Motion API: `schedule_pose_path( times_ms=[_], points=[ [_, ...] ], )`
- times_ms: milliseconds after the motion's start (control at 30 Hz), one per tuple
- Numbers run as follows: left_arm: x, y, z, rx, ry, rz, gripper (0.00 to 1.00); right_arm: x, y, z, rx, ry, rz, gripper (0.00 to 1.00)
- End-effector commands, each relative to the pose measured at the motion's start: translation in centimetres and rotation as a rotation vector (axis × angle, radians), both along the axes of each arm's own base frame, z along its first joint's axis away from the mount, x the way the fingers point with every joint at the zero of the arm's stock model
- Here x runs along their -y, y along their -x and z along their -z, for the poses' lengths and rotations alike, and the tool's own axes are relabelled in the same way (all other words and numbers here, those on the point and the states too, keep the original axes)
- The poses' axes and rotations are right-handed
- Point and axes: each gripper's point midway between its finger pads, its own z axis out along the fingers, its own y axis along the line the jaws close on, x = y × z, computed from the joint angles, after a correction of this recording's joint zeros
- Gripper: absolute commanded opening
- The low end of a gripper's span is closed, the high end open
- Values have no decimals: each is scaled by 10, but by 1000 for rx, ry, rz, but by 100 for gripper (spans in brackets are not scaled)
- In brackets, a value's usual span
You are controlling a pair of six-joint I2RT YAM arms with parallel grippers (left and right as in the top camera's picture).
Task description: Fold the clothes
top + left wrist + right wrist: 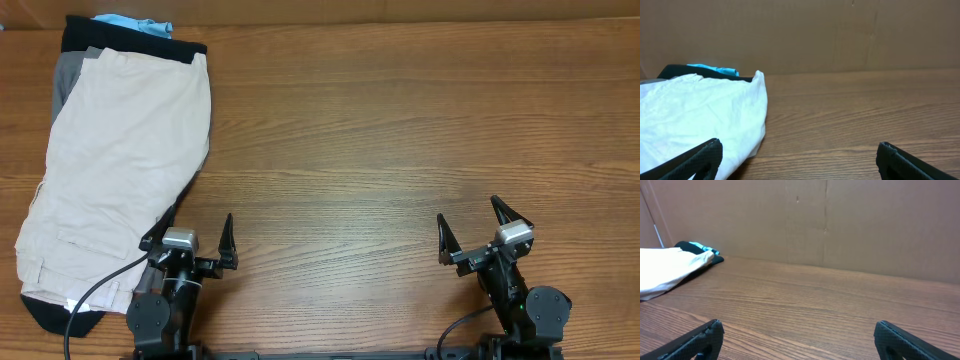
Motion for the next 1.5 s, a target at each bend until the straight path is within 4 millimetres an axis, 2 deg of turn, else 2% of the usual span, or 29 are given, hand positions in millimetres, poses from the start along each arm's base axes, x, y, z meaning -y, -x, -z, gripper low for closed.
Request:
schedule_pose_path(
  times_ms=[0, 1233, 1367, 1467],
  points=[
    [-1, 0, -1, 7, 8, -10, 100, 1, 0, 1, 7, -2, 6, 100],
    [-5, 0, -2, 11, -5, -32, 100, 0, 0, 0, 13, -1, 5, 100],
    [-4, 0, -2, 10, 4, -24, 100, -8, 3, -9, 49, 2, -46, 100],
    [12, 2, -12, 51, 1, 71, 100, -17, 8, -26, 125, 13, -104, 100]
  ],
)
